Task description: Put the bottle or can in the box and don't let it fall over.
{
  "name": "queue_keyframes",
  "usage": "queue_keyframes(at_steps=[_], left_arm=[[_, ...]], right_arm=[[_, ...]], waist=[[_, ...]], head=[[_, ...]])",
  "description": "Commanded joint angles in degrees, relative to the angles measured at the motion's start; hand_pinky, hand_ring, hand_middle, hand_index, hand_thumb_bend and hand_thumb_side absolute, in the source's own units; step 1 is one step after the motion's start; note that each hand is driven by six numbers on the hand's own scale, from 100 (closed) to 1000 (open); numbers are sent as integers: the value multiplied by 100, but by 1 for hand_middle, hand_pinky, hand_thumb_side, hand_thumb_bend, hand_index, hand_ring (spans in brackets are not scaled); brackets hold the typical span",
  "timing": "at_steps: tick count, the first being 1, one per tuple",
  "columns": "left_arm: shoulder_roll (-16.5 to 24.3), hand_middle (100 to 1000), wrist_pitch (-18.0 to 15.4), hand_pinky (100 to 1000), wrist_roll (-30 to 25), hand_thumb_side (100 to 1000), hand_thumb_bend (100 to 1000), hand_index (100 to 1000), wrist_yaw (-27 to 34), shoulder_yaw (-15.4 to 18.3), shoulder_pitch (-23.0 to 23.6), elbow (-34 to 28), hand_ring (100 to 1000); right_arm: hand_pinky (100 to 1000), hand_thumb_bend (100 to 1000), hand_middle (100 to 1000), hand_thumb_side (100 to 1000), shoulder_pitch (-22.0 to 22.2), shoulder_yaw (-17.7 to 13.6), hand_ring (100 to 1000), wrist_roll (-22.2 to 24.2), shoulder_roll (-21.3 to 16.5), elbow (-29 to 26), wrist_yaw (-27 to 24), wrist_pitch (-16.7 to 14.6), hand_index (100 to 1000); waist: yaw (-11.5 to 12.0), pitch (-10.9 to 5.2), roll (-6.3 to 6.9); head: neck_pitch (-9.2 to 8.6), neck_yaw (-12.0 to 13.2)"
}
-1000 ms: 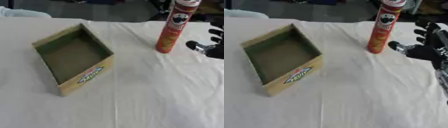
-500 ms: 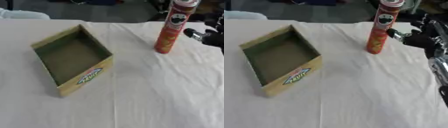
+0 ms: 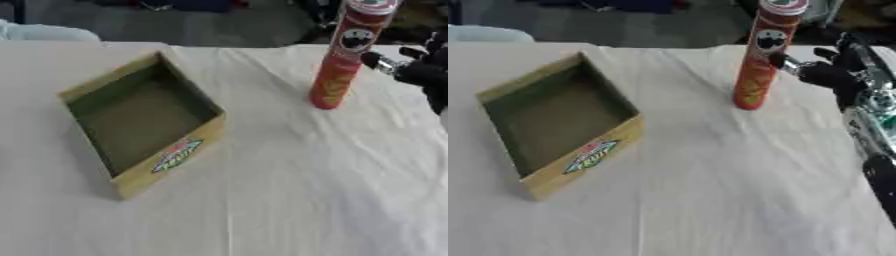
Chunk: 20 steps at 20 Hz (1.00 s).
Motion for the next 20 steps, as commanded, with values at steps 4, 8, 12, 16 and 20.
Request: queue_keyframes(at_steps=[4,8,12,16,20], left_arm=[[128,933,-21,773,2,181,279,832,34,62,-106,-101,1000],[114,933,-26,774,3,183,279,832,38,69,-113,-100,1000],[96,933,-33,775,-1,185,274,832,46,67,-131,-107,1000],[82,933,-34,775,-8,188,271,832,55,69,-147,-114,1000],[78,933,-37,776,-9,190,268,833,66,74,-162,-120,1000]], right_arm=[[971,672,981,100,-273,12,973,96,-183,223,-225,-275,1000],[973,668,983,100,-404,17,976,151,-191,329,-299,-437,1000],[973,667,982,100,-553,25,974,191,-232,457,-331,-528,1000],[973,667,981,100,-670,32,973,259,-244,560,-355,-599,1000],[974,668,982,100,-753,47,975,288,-238,618,-379,-631,1000]], waist=[[42,-4,33],[74,50,54],[109,107,70],[139,167,65],[162,211,61]], head=[[-165,-32],[-226,-53],[-283,-66],[-314,-73],[-329,-79]])
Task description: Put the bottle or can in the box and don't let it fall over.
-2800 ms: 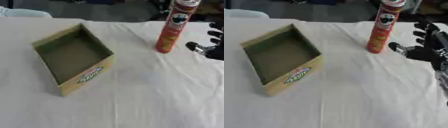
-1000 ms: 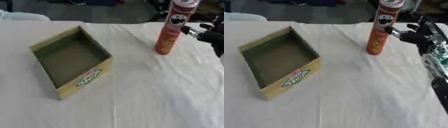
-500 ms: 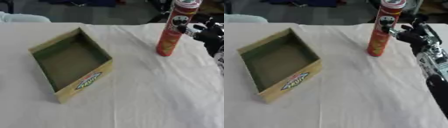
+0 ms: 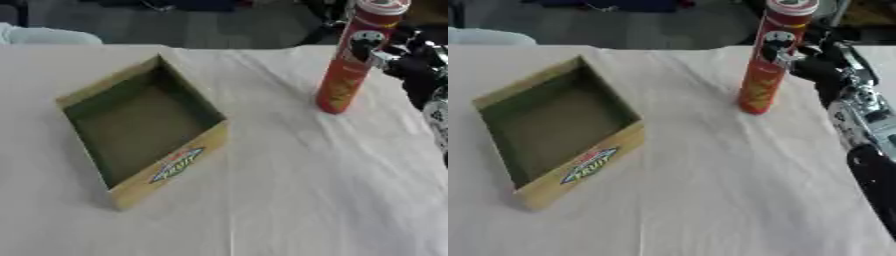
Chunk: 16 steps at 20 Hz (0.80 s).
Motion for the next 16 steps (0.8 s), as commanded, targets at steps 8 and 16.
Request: queue_keyframes(at_steps=[8,16], left_arm=[[89,932,-31,777,-5,191,262,832,20,72,-123,-127,1000],[81,932,-34,778,-13,194,254,832,25,75,-158,-134,1000]], right_arm=[[976,670,983,100,-350,1,975,100,-245,158,-140,-130,1000],[974,666,981,100,-597,42,970,117,-287,367,-235,-193,1000]], waist=[[63,7,9],[129,86,-11]], head=[[-155,-55],[-224,-101]])
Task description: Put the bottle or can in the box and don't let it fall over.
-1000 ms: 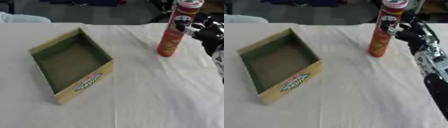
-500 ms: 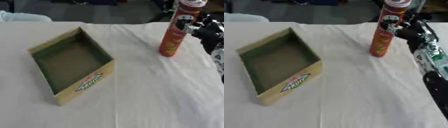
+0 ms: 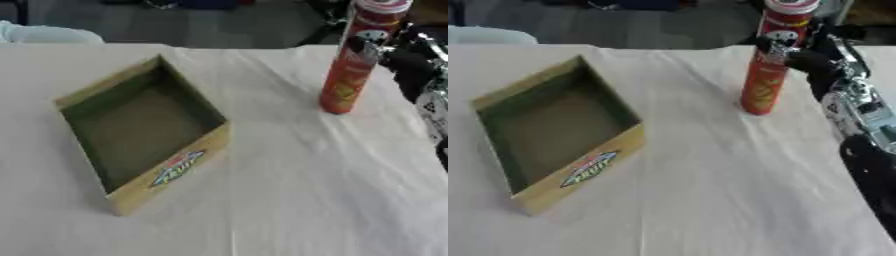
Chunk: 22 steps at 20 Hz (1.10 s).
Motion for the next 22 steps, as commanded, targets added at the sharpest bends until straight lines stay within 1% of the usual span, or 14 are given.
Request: queue_keyframes(at_steps=[1,8,14,22], left_arm=[[116,932,-29,778,-7,194,254,832,23,75,-99,-103,1000],[121,931,-28,779,-5,195,237,831,26,75,-112,-105,1000],[121,931,-27,780,-10,199,232,831,26,70,-117,-109,1000],[118,930,-31,781,-23,201,224,830,34,63,-161,-122,1000]], right_arm=[[974,666,981,100,-133,-22,970,4,-240,47,-64,-51,1000],[975,663,971,100,-203,-5,956,-20,-242,147,-105,-64,1000],[978,675,978,100,-228,-16,969,-82,-288,191,50,-67,1000],[975,670,961,100,-422,22,949,-116,-312,308,-16,-100,1000]], waist=[[15,-70,6],[53,-57,-8],[72,-45,-26],[128,11,-31]], head=[[-102,-19],[-121,-38],[-135,-41],[-249,-77]])
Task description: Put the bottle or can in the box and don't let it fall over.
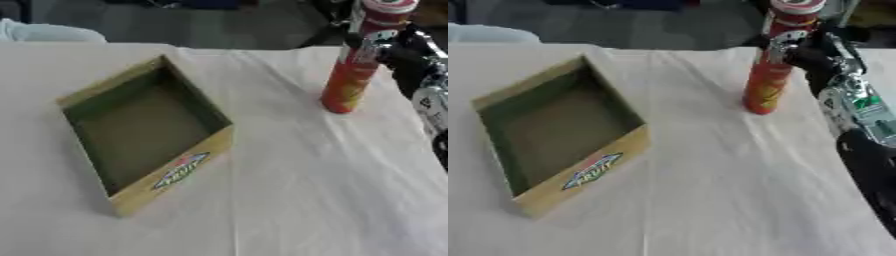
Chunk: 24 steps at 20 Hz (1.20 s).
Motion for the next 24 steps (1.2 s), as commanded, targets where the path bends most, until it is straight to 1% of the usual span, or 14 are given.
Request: queue_keyframes(at_steps=[1,6,8,9,12,13,18,19,20,22,23,24], left_arm=[[120,930,-14,781,-3,202,222,830,20,63,-75,-118,1000],[117,930,-15,782,-5,206,214,830,27,64,-86,-120,1000],[117,930,-15,782,-5,207,210,829,29,66,-84,-120,1000],[117,930,-14,783,-4,208,207,829,29,67,-83,-120,1000],[116,929,-15,783,-4,209,204,827,42,69,-83,-122,1000],[115,929,-16,783,-4,209,203,827,45,69,-83,-123,1000],[114,929,-18,784,-1,212,194,825,58,73,-87,-128,1000],[113,929,-17,784,0,212,194,825,59,73,-88,-130,1000],[111,929,-16,784,0,213,191,825,61,72,-89,-131,1000],[110,929,-15,784,-1,214,189,824,62,73,-86,-136,1000],[109,929,-14,784,-1,214,189,824,63,74,-85,-137,1000],[108,929,-15,785,1,216,187,823,66,78,-84,-140,1000]], right_arm=[[973,664,950,100,-144,-12,932,-51,-230,36,-45,-22,1000],[969,639,901,100,-215,-3,869,-233,-207,190,-250,-61,986],[962,624,864,100,-227,6,837,-316,-200,234,-337,-84,965],[959,606,831,100,-232,12,808,-356,-199,249,-376,-96,936],[949,569,782,100,-246,25,763,-465,-202,280,-453,-145,899],[936,545,745,100,-252,29,726,-497,-206,284,-467,-160,863],[907,498,616,100,-287,34,603,-695,-247,314,-439,-269,747],[907,498,616,100,-290,36,603,-735,-251,318,-405,-279,747],[888,470,550,100,-298,31,539,-786,-259,317,-362,-303,671],[870,470,508,100,-309,28,499,-888,-278,304,-261,-383,616],[870,470,508,100,-312,33,499,-925,-282,301,-217,-417,616],[856,472,476,100,-320,34,466,-954,-294,292,-172,-453,575]], waist=[[16,-89,4],[42,-61,-8],[46,-57,-11],[47,-56,-12],[52,-55,-12],[54,-54,-12],[65,-53,-17],[66,-53,-18],[67,-53,-20],[73,-53,-23],[76,-53,-24],[78,-54,-25]], head=[[-117,-32],[-155,-52],[-149,-51],[-147,-51],[-143,-48],[-145,-48],[-147,-55],[-145,-55],[-141,-52],[-134,-50],[-132,-50],[-124,-50]])
